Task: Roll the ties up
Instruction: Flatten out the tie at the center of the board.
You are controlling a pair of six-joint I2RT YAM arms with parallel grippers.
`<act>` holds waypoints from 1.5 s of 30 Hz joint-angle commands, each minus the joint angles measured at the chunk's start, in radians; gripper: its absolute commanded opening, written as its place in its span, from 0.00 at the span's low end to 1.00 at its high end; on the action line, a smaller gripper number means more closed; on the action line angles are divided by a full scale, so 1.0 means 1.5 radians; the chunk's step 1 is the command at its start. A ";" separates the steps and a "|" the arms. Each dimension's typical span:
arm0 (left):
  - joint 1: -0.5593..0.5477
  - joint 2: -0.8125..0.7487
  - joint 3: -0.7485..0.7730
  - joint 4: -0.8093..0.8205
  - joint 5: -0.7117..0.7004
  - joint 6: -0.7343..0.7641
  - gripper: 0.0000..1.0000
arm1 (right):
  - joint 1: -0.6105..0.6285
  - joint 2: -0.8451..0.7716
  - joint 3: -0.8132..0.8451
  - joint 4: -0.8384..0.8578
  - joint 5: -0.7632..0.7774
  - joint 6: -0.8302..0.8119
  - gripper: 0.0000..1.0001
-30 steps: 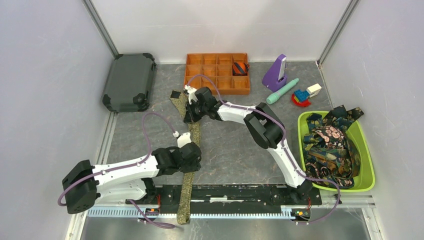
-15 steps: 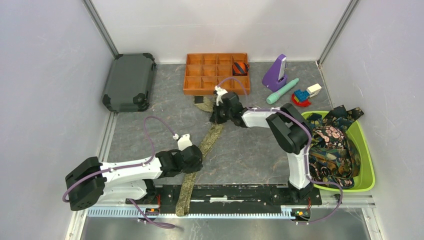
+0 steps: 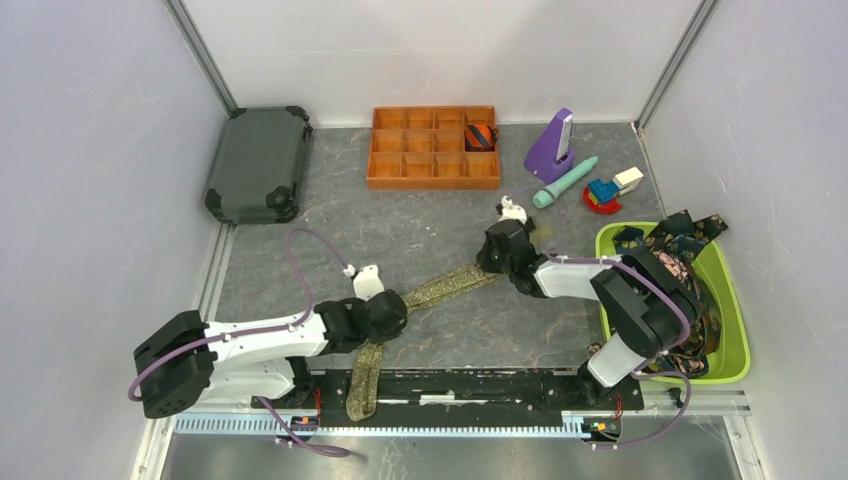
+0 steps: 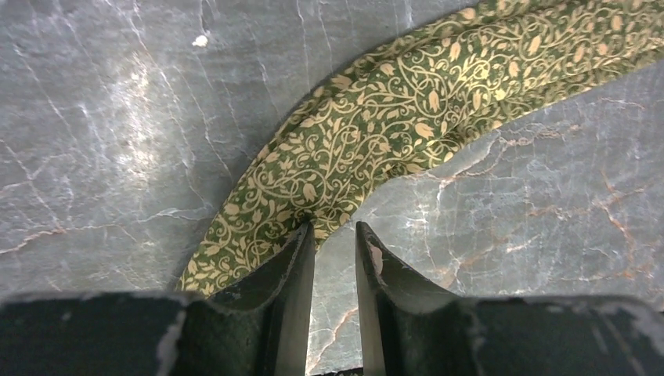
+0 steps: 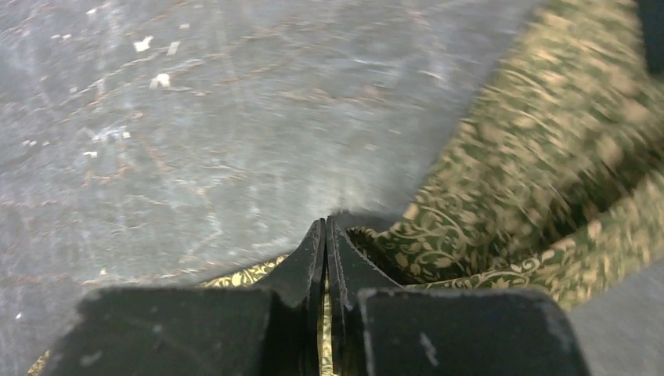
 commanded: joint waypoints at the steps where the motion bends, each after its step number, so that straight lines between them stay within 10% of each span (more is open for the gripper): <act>1: 0.006 0.039 0.028 -0.069 -0.070 0.071 0.34 | -0.010 -0.057 -0.066 -0.126 0.157 0.050 0.07; 12: 0.024 0.095 0.134 -0.092 0.000 0.180 0.33 | -0.024 -0.207 0.039 -0.205 0.151 -0.092 0.33; 30: 0.021 0.066 0.232 -0.109 0.024 0.214 0.38 | -0.024 -0.550 -0.268 -0.334 0.184 0.023 0.81; 45: 0.021 0.215 0.264 -0.006 0.028 0.230 0.34 | -0.046 -0.499 -0.226 -0.363 0.273 0.000 0.72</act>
